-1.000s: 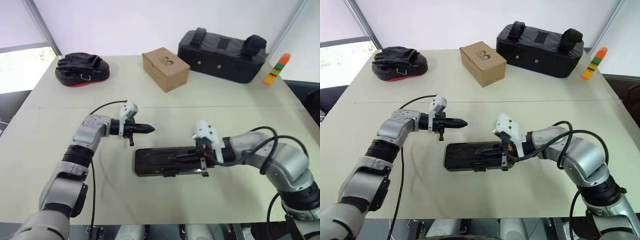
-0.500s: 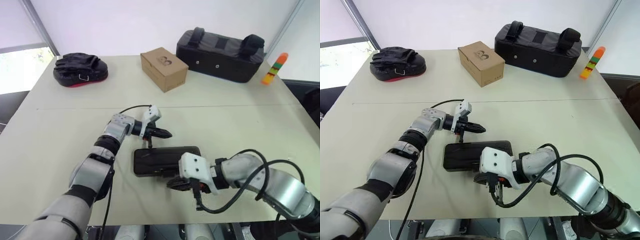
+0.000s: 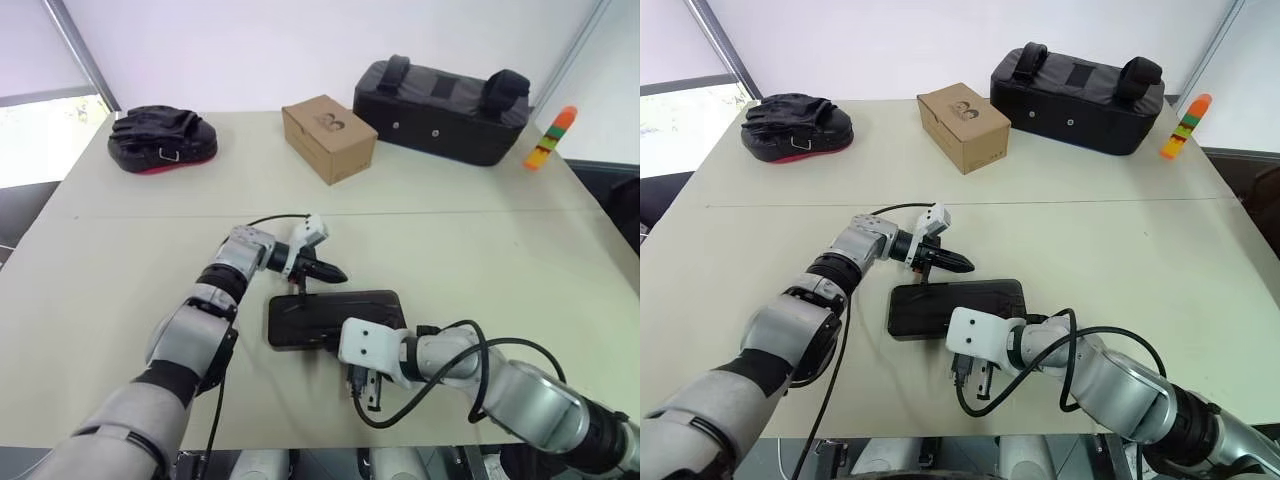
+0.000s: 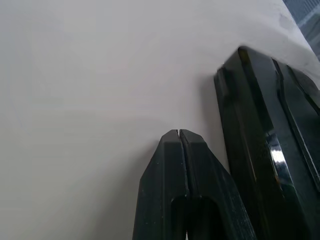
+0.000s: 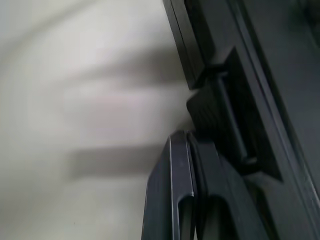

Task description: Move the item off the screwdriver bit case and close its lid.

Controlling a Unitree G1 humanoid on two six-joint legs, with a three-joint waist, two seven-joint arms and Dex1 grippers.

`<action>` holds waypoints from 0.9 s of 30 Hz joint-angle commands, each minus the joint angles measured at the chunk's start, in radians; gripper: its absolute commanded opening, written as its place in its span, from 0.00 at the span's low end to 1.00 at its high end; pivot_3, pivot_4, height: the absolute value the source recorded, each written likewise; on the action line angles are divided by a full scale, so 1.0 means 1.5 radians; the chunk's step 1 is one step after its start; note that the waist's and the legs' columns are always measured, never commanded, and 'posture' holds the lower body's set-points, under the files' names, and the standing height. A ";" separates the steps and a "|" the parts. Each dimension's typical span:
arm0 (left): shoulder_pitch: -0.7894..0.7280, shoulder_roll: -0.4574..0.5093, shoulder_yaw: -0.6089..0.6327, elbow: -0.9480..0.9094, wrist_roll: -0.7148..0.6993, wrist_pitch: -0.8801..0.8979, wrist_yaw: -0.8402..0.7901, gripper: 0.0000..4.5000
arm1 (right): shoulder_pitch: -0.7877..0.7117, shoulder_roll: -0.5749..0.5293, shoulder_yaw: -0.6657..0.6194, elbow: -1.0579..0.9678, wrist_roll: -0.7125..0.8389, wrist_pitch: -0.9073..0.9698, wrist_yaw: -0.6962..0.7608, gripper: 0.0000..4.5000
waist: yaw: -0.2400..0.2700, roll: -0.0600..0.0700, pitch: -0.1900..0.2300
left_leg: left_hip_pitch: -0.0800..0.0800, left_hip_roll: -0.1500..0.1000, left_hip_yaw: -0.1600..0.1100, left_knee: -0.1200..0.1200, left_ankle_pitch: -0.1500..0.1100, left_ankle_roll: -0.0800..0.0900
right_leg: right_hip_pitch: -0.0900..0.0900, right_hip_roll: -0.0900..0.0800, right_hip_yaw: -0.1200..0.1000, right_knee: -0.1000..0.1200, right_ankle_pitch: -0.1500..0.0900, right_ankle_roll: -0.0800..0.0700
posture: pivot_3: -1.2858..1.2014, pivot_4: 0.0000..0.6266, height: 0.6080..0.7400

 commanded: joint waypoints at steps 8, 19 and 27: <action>-0.001 0.012 -0.046 -0.010 0.064 -0.014 -0.093 0.00 | -0.057 0.102 0.001 -0.017 -0.037 0.195 -0.127 0.01 | -0.008 -0.001 -0.001 | 0.001 0.001 0.000 0.000 0.000 0.000 | 0.000 0.001 0.000 0.001 0.000 0.000 | 0.52 0.24 1.00; 0.044 0.019 -0.079 -0.063 0.073 0.003 -0.127 0.00 | -0.106 0.182 0.023 -0.003 -0.045 0.327 -0.234 0.01 | -0.018 -0.002 -0.003 | 0.002 0.001 -0.001 0.000 0.000 0.000 | 0.000 0.001 0.000 0.004 0.000 0.000 | 0.52 0.24 1.00; 0.002 -0.020 0.018 0.010 0.044 -0.068 0.066 0.00 | 0.010 0.224 -0.151 -0.099 0.082 0.344 -0.117 0.01 | 0.000 -0.003 -0.004 | 0.003 0.001 -0.002 0.000 0.000 0.000 | 0.002 0.000 0.000 0.004 0.000 0.000 | 0.52 0.24 1.00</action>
